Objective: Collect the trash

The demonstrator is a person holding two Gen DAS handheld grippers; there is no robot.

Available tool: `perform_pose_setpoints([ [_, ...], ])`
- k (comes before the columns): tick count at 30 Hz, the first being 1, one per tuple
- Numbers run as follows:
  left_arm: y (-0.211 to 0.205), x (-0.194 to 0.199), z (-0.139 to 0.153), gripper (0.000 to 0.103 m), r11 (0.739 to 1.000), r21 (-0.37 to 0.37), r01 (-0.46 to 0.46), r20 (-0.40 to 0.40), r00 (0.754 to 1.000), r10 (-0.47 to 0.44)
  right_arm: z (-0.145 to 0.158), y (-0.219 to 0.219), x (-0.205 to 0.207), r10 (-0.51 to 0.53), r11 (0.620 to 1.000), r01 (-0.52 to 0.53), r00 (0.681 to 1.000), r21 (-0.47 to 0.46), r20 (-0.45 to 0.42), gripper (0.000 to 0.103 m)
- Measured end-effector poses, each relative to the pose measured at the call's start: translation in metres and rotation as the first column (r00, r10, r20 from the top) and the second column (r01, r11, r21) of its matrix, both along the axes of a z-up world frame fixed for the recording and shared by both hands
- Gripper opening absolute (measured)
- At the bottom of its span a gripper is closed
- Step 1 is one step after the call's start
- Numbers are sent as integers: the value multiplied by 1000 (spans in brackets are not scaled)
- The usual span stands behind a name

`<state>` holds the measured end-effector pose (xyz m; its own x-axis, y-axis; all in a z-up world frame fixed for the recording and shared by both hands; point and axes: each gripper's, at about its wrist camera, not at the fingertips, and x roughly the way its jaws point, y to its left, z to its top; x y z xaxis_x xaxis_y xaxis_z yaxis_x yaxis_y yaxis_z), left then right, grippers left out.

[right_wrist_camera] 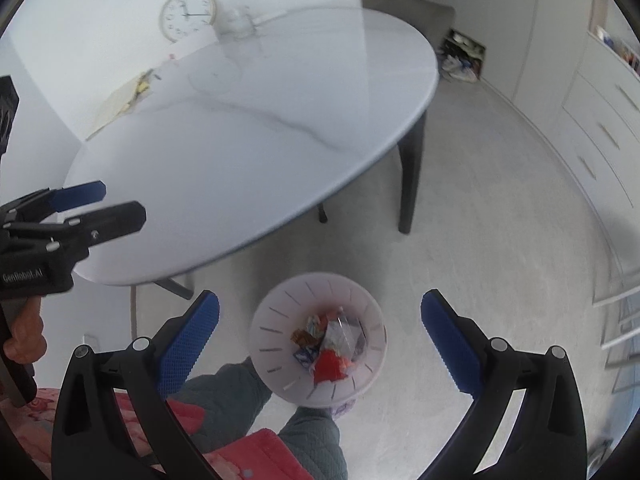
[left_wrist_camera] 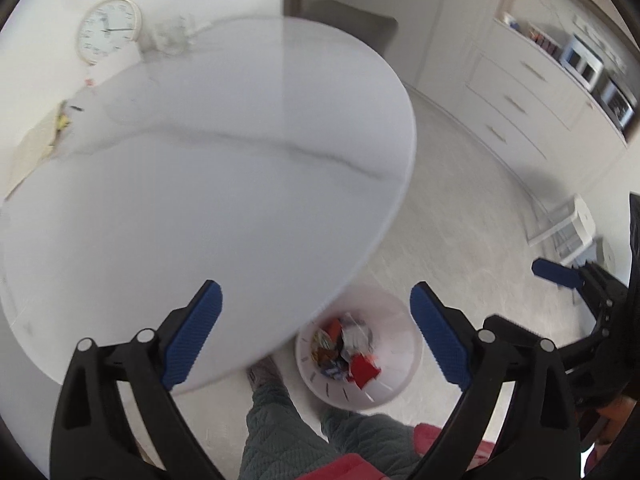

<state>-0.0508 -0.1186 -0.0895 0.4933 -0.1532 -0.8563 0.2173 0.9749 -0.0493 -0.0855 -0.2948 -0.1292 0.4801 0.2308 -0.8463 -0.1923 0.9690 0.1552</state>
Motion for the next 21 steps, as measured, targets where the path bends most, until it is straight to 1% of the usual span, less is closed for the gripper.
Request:
perform_pose_setpoints([
  [3, 15, 4, 24, 93, 998, 2, -66, 67, 996, 66, 22, 17, 11, 44, 999, -44, 997, 2, 62, 100],
  [4, 20, 5, 32, 95, 996, 5, -88, 93, 992, 87, 28, 20, 14, 52, 999, -53, 996, 4, 78, 100],
  [6, 26, 6, 47, 95, 993, 15, -118, 138, 984, 115, 46, 27, 20, 66, 998, -68, 990, 7, 124, 100],
  [10, 33, 10, 79, 95, 990, 26, -137, 233, 964, 127, 83, 35, 29, 73, 997, -75, 973, 4, 218, 100],
  [12, 35, 15, 96, 95, 990, 24, -139, 276, 953, 127, 106, 36, 33, 65, 998, -68, 960, 0, 273, 100],
  [16, 41, 28, 123, 95, 991, 4, -134, 325, 937, 126, 148, 36, 43, 41, 999, -36, 928, -19, 370, 100],
  [20, 43, 46, 160, 95, 993, -30, -114, 380, 918, 117, 196, 31, 55, 10, 999, 5, 881, -31, 472, 101],
  [21, 43, 50, 167, 95, 994, -32, -107, 390, 914, 111, 202, 29, 59, 2, 1000, 13, 875, -27, 485, 101],
])
